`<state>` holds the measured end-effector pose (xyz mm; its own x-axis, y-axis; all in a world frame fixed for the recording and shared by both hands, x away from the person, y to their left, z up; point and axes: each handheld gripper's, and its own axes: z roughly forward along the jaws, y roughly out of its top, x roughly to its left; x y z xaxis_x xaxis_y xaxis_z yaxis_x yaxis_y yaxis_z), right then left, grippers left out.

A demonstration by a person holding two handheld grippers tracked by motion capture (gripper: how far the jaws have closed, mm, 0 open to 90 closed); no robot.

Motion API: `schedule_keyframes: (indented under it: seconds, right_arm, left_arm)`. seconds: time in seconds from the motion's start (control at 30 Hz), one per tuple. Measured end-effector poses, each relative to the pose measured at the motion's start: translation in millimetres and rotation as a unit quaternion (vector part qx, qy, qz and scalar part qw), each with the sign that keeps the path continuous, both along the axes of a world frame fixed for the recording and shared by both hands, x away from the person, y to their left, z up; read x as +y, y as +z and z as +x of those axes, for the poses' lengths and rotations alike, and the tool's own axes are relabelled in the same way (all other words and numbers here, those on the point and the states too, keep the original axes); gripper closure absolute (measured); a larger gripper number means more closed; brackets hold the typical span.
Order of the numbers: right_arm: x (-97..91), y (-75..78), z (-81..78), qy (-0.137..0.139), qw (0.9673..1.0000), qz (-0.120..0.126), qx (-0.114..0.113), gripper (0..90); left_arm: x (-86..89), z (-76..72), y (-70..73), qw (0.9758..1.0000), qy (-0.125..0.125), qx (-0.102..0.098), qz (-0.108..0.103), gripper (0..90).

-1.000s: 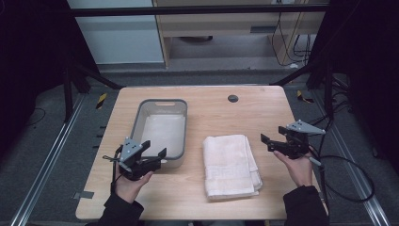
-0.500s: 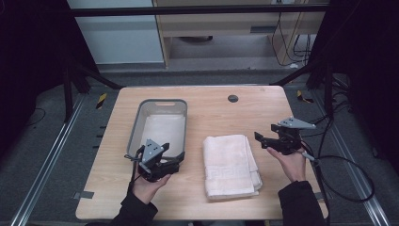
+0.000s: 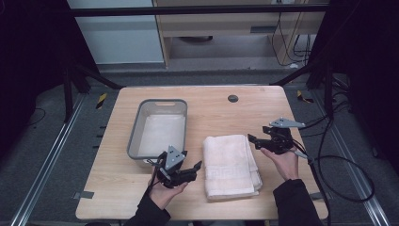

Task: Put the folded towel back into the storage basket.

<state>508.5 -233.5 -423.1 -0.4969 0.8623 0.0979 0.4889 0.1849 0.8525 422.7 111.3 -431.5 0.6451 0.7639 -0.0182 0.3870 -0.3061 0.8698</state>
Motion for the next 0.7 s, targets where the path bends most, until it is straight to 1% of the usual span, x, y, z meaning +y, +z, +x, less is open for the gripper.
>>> schedule_keyframes:
  seconds: [0.07, 0.1, 0.17, 0.27, 0.3, 0.33, 0.37, 0.43, 0.5, 0.53, 0.63, 0.7]
  right_arm:
    - [0.5, -1.0, 0.2, 0.001, 1.0000, 0.001, 0.001, 27.0]
    - [1.7, -4.6, 1.2, 0.004, 1.0000, 0.002, 0.002, 27.1]
    - [2.5, -6.3, 1.7, 0.006, 1.0000, 0.000, 0.006, 27.0]
    - [5.9, -11.9, 3.7, 0.009, 0.9998, -0.005, 0.018, 26.8]
    - [5.9, -11.9, 3.7, 0.009, 0.9998, -0.005, 0.018, 26.8]
    - [6.3, -12.6, 4.1, 0.011, 0.9998, -0.006, 0.017, 26.9]
    - [8.2, -16.5, 5.5, 0.013, 0.9996, -0.009, 0.023, 27.1]
    - [9.0, -19.9, 6.6, 0.014, 0.9995, -0.011, 0.027, 27.2]
    - [10.0, -24.1, 7.5, 0.014, 0.9992, -0.012, 0.036, 27.4]
    - [10.2, -26.2, 8.0, 0.015, 0.9991, -0.015, 0.036, 27.4]
    - [10.8, -30.0, 9.1, 0.016, 0.9989, -0.018, 0.041, 27.4]
    - [11.7, -34.6, 10.2, 0.015, 0.9985, -0.014, 0.051, 27.4]
  left_arm:
    - [-3.1, -0.9, -2.1, 1.0000, -0.003, 0.002, 0.002, 34.9]
    - [-7.0, -2.0, -5.0, 0.9999, -0.007, 0.006, 0.006, 34.9]
    - [-9.0, -2.5, -6.8, 0.9999, -0.009, 0.008, 0.008, 34.9]
    - [-15.7, -4.5, -13.9, 0.9995, -0.018, 0.019, 0.016, 34.9]
    - [-15.7, -4.5, -13.9, 0.9995, -0.018, 0.019, 0.016, 35.0]
    - [-18.4, -5.4, -17.2, 0.9993, -0.021, 0.022, 0.021, 35.0]
    - [-20.7, -5.8, -20.5, 0.9990, -0.024, 0.028, 0.025, 35.0]
    - [-23.6, -6.1, -24.4, 0.9987, -0.027, 0.033, 0.027, 35.0]
    - [-26.4, -5.9, -28.6, 0.9982, -0.030, 0.038, 0.035, 35.0]
    - [-27.6, -5.7, -30.5, 0.9981, -0.030, 0.040, 0.037, 34.9]
    - [-29.5, -4.6, -33.7, 0.9977, -0.030, 0.045, 0.041, 34.5]
    - [-31.2, -2.4, -37.8, 0.9974, -0.028, 0.056, 0.035, 34.1]
